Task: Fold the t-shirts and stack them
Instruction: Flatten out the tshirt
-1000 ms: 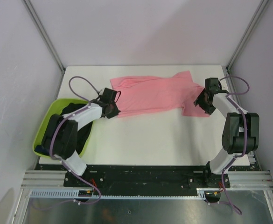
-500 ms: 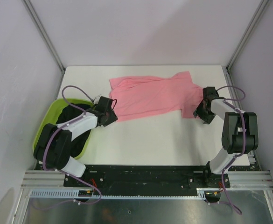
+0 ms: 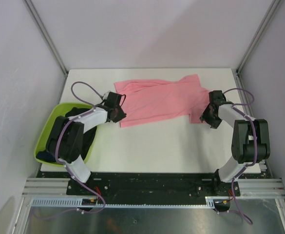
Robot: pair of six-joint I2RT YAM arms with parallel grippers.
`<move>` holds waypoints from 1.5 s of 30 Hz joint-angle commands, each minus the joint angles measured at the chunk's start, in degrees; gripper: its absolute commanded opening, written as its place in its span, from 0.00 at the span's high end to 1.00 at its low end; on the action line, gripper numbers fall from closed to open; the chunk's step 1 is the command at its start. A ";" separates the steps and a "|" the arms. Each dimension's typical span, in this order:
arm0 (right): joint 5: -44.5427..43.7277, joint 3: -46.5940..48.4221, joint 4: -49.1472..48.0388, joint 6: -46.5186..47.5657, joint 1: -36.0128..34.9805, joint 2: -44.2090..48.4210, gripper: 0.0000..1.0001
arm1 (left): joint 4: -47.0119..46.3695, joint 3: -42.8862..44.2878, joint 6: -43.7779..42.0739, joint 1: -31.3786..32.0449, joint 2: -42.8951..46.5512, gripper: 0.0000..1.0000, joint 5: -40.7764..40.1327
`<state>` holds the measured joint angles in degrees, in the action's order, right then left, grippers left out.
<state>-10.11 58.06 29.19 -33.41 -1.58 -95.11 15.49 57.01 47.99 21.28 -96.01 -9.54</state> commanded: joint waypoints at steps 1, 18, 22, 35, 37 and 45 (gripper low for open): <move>-1.69 0.10 -1.15 0.33 0.30 2.17 0.42 | -0.29 2.82 -0.55 -0.35 -2.75 0.70 0.72; -1.05 3.35 -1.11 0.32 1.13 -0.15 0.42 | 3.98 1.41 -1.54 -0.26 -2.31 0.70 -1.18; -0.94 3.77 -1.27 0.21 1.19 -0.78 0.42 | 4.69 1.56 -2.28 -0.27 -2.22 0.67 -1.46; -2.02 9.43 -4.85 -0.05 3.58 -5.02 0.41 | 4.81 4.22 -3.69 -0.25 -2.53 0.98 -0.73; -2.24 10.64 -5.55 0.17 4.63 -6.12 0.41 | 4.82 3.54 -3.93 -0.27 -1.25 1.00 -0.50; -2.42 15.16 -10.08 1.72 8.05 -11.12 0.37 | 4.98 -3.48 -1.76 -1.40 7.17 1.00 -3.76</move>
<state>-10.98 69.56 23.03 -32.93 5.50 -104.07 20.34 56.49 45.08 21.08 -95.07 -10.09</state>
